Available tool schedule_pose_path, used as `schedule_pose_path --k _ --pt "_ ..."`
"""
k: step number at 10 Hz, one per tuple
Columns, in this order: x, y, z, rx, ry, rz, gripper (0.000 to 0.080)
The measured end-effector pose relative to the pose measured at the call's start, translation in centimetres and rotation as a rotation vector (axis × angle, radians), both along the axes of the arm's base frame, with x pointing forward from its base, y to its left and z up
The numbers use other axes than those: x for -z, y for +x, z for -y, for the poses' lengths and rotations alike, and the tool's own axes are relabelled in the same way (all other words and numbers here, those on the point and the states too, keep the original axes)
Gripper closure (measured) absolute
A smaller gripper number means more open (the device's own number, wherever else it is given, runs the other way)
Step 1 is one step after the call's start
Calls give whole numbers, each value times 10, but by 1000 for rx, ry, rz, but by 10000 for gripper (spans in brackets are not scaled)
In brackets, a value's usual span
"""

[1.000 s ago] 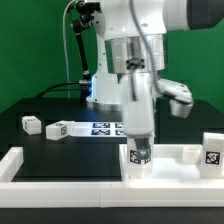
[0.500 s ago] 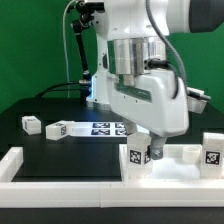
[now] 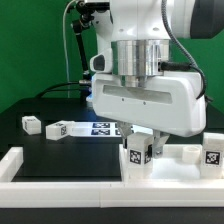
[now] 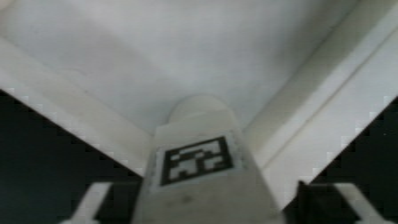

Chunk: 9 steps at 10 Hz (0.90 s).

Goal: Assemble square table

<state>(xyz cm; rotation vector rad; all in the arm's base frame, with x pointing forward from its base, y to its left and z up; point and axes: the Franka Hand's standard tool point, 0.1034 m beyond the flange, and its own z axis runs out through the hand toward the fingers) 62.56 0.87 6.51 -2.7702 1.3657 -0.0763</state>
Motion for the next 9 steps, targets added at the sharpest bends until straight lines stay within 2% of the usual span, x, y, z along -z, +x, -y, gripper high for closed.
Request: schedule_pose_path --k 1,4,6,9 --pt "0 0 0 110 10 -3 513" --pt "0 0 -1 256 20 -7 511" --pt "0 1 0 504 37 -12 511" --pt "1 1 -1 892 120 -15 511"
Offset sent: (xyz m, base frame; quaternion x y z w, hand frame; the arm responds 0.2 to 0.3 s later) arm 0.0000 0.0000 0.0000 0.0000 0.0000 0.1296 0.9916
